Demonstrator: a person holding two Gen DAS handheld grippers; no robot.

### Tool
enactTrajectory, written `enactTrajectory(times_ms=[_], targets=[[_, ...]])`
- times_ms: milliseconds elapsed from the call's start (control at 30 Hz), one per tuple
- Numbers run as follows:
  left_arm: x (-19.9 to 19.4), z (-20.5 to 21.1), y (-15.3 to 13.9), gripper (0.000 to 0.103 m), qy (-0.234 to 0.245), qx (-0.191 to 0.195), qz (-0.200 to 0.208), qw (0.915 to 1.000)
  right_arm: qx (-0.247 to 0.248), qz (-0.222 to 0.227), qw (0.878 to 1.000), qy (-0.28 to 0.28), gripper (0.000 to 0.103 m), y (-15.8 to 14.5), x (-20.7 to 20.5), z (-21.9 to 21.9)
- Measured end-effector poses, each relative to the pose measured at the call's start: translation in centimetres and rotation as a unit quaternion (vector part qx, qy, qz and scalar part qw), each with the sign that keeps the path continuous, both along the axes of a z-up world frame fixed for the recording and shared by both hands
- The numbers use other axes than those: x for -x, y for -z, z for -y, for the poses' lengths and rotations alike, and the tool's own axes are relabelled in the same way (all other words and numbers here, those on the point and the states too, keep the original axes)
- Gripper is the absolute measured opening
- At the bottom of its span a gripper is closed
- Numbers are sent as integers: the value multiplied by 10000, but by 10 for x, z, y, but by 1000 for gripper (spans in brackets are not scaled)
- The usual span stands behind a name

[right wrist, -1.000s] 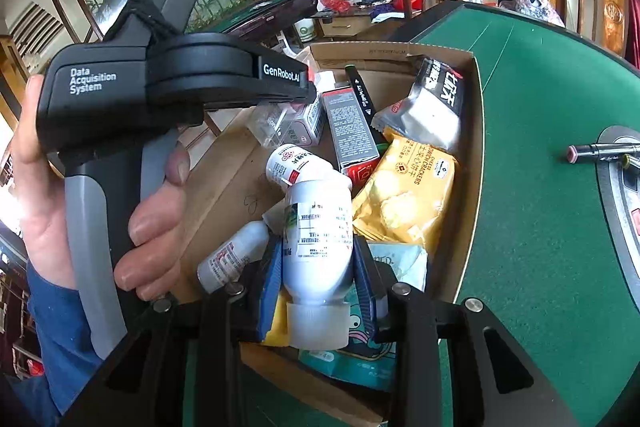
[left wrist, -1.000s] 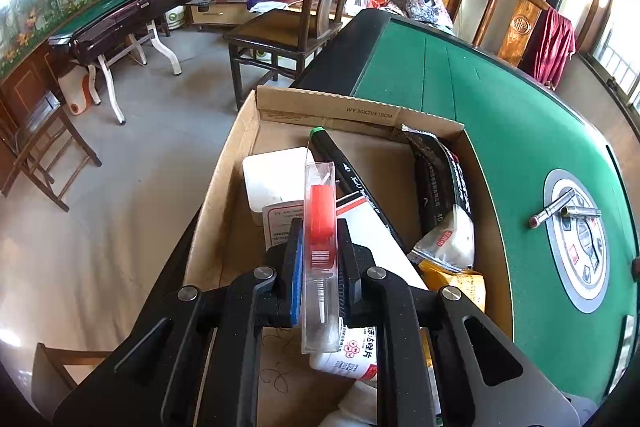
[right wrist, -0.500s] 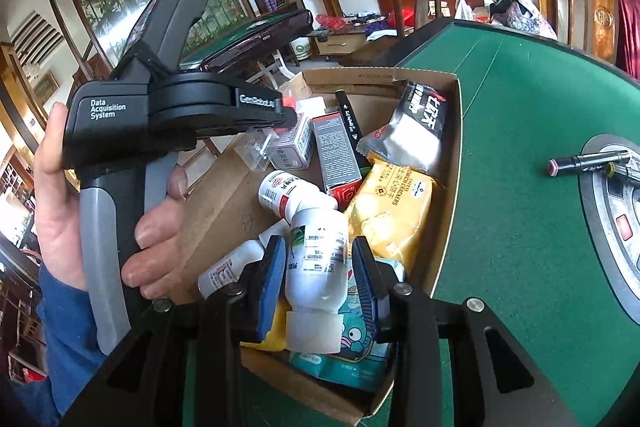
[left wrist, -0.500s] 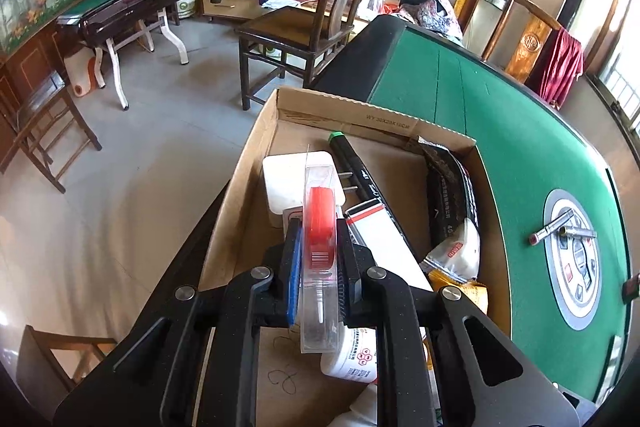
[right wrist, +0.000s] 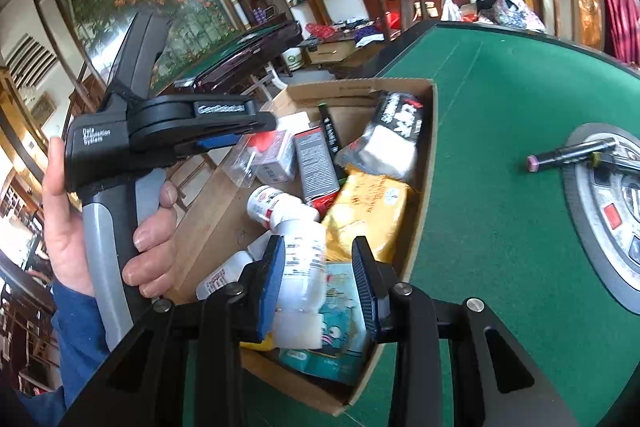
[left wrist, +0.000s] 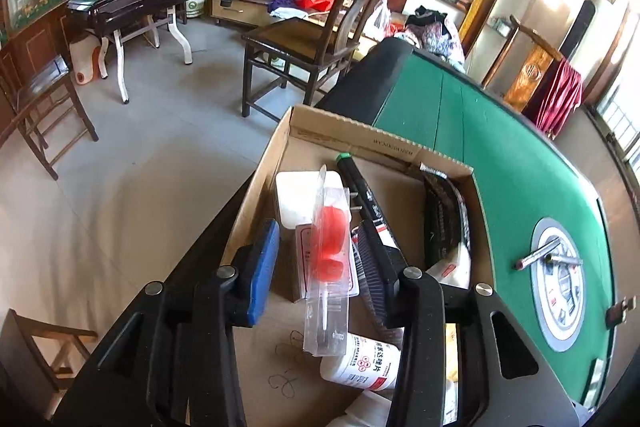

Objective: Organize objects
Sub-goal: 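Lower both grippers into the box and open them to drop the items, then move both grippers back to the markers on the centre dial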

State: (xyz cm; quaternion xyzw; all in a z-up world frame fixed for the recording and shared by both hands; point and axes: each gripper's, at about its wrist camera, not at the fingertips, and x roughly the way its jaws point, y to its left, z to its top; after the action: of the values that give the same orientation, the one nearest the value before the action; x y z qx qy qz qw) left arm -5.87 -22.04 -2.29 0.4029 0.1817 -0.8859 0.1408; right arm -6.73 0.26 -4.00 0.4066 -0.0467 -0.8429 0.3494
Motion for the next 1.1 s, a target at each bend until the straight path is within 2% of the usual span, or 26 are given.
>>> enactTrajectory(times_ms=[133, 267, 400, 467, 600, 667, 733, 800, 867, 933, 1100], targets=[[-5, -4, -10, 41, 100, 25, -313, 9995, 123, -17, 9995, 307, 35, -6, 4, -34], [-6, -28, -19, 41, 534, 262, -573, 9966, 156, -93, 9962, 848, 35, -11, 8, -91], [2, -73, -25, 41, 1178, 499, -414, 9909, 256, -40, 9883, 1504, 35, -11, 20, -164], [8, -104, -29, 41, 1566, 598, -261, 9855, 320, -19, 9825, 1837, 35, -9, 28, -200], [45, -177, -26, 41, 2632, 542, 348, 9626, 702, 141, 9673, 2434, 35, -8, 43, -252], [70, -215, -18, 41, 2901, 920, 625, 9505, 931, 310, 9606, 2601, 35, -4, 46, -265], [96, -249, -4, 41, 3218, 1241, 911, 9342, 1077, 408, 9578, 2634, 35, -3, 48, -271], [111, -272, 8, 41, 3378, 1697, 1027, 9201, 1154, 453, 9566, 2638, 35, -3, 50, -274], [124, -287, 17, 41, 3429, 2064, 1047, 9104, 1182, 473, 9555, 2660, 35, -3, 51, -275], [138, -298, 25, 41, 3577, 2206, 1126, 9004, 1261, 516, 9551, 2629, 35, -2, 51, -279], [153, -311, 40, 41, 3761, 2466, 1249, 8844, 1411, 646, 9532, 2596, 35, 2, 53, -282]])
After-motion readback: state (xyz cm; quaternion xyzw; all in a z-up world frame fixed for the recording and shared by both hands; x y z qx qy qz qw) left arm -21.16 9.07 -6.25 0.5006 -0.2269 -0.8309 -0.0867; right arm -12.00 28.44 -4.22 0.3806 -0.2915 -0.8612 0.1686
